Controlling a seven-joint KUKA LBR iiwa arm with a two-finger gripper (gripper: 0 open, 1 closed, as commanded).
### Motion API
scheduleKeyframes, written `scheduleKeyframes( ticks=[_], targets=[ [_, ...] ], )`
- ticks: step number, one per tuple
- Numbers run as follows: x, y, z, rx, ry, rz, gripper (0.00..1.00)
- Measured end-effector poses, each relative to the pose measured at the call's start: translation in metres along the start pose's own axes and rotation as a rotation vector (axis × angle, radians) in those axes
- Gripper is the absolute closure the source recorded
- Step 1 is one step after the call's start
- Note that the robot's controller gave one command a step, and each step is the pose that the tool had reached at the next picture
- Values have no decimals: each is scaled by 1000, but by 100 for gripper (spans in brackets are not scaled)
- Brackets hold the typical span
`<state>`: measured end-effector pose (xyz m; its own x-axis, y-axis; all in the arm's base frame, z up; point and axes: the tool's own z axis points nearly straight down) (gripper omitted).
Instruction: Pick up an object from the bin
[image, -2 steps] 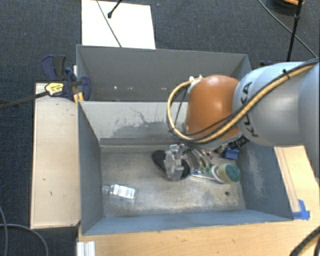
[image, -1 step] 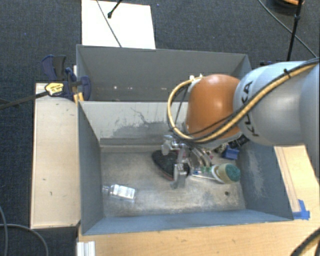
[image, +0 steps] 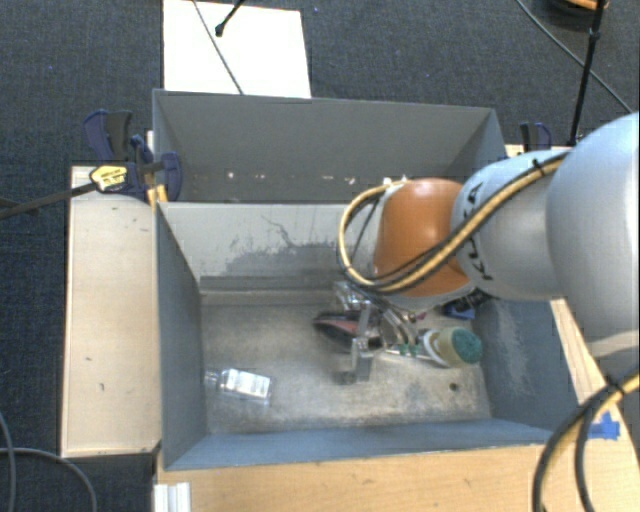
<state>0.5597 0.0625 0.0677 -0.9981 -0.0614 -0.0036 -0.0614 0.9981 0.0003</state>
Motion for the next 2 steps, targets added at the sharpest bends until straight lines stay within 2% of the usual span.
scheduleKeyframes(
  ticks=[1,2],
  targets=[
    [-1,2,-4,-1,-4,0,100],
    [27,24,-121,-1,-5,-35,100]
  ],
)
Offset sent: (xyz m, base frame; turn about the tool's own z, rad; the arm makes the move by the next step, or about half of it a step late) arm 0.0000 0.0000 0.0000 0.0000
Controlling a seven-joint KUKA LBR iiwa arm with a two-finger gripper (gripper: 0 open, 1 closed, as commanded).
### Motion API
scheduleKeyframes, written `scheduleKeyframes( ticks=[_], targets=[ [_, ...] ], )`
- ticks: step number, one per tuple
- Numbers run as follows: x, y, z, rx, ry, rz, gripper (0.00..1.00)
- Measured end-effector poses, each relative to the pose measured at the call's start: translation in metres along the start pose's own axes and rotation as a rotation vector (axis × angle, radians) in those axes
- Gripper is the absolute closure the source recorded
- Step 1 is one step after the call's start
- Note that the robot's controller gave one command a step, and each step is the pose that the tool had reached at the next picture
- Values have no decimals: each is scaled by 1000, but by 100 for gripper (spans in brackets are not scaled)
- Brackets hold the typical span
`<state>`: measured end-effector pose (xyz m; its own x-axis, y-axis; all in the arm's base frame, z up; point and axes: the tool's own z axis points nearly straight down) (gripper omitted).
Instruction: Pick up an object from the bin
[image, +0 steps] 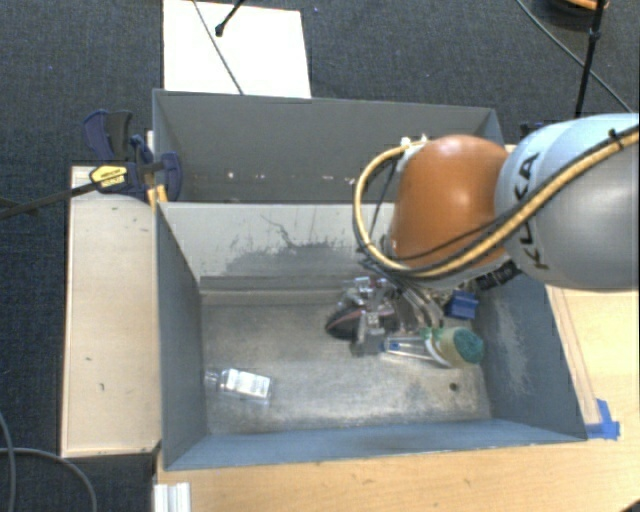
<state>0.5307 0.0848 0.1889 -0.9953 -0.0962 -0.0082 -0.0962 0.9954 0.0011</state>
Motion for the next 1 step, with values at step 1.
scheduleKeyframes(
  ticks=[1],
  targets=[
    [32,12,-149,0,-3,-23,100]
  ],
)
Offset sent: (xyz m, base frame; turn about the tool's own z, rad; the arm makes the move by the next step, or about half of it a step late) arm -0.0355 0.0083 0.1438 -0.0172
